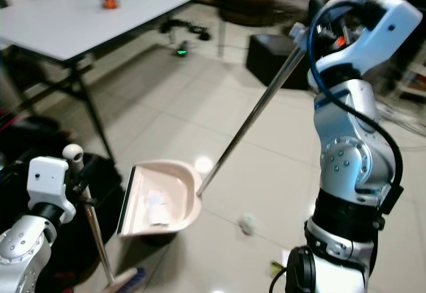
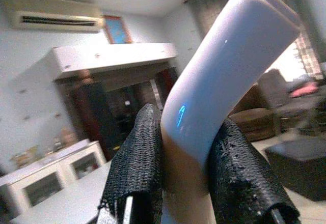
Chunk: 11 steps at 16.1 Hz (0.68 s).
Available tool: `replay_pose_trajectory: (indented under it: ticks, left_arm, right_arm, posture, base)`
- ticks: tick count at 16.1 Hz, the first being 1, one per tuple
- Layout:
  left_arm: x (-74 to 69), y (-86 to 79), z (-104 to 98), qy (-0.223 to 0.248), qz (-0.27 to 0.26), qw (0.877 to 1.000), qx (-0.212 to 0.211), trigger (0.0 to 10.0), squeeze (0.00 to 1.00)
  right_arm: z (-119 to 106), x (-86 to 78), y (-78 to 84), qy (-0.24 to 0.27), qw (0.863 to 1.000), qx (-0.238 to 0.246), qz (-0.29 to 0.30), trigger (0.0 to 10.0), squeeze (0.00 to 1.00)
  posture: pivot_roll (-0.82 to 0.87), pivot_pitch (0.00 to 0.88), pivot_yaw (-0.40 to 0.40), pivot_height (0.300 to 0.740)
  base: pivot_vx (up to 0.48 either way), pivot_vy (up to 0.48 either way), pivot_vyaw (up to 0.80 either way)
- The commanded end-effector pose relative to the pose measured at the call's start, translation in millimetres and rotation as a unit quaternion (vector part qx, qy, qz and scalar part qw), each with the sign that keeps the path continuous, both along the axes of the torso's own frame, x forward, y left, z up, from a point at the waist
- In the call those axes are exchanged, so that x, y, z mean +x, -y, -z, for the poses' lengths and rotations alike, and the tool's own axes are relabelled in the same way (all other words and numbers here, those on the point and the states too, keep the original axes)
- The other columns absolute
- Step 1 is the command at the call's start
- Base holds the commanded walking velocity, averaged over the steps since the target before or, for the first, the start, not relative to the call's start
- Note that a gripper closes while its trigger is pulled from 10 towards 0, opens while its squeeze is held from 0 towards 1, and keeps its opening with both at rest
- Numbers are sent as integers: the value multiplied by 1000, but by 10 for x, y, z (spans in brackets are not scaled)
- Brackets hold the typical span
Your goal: Sweep floor
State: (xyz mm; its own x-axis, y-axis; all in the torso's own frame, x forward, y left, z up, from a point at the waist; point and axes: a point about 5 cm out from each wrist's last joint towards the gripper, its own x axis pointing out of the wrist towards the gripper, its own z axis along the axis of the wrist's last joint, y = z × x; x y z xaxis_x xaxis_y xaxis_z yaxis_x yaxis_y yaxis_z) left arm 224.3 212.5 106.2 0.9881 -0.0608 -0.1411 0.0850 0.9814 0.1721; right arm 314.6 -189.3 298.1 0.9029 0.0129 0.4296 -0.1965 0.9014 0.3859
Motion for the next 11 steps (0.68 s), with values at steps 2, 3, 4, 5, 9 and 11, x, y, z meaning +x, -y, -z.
replay_pose_trajectory:
  ticks: [2,3,4,5,9,11]
  left_arm:
    - [6,-39,-33,11,-4,1000,15,10000,0]
    - [17,-29,-19,10,-3,1000,14,10000,0]
    - [33,-36,8,9,-2,1000,13,10000,0]
    - [33,-36,8,9,-2,1000,13,10000,0]
    - [94,-49,50,10,-2,1000,9,10000,0]
    - [186,-26,73,14,1,1000,10,10000,0]
  right_arm:
    - [-95,-14,-43,27,999,11,-14,10000,0]
    - [-92,-21,-27,27,1000,9,-10,10000,0]
    - [-82,-29,-17,25,1000,-2,-5,10000,0]
    - [-82,-29,-17,25,1000,-2,-5,10000,0]
    - [-59,-34,-57,29,999,-38,4,10000,0]
    - [-11,-32,-125,40,995,-88,17,10000,0]
  posture:
    - [-22,0,-15,740]
    - [-27,0,-9,740]
    - [-32,0,-7,740]
    - [-32,0,-7,740]
    - [-46,0,-4,740]
    - [-47,0,1,740]
  base:
    - [418,0,0]
    - [416,0,0]
    - [405,0,0]
    - [405,0,0]
    - [304,0,0]
    - [0,0,0]
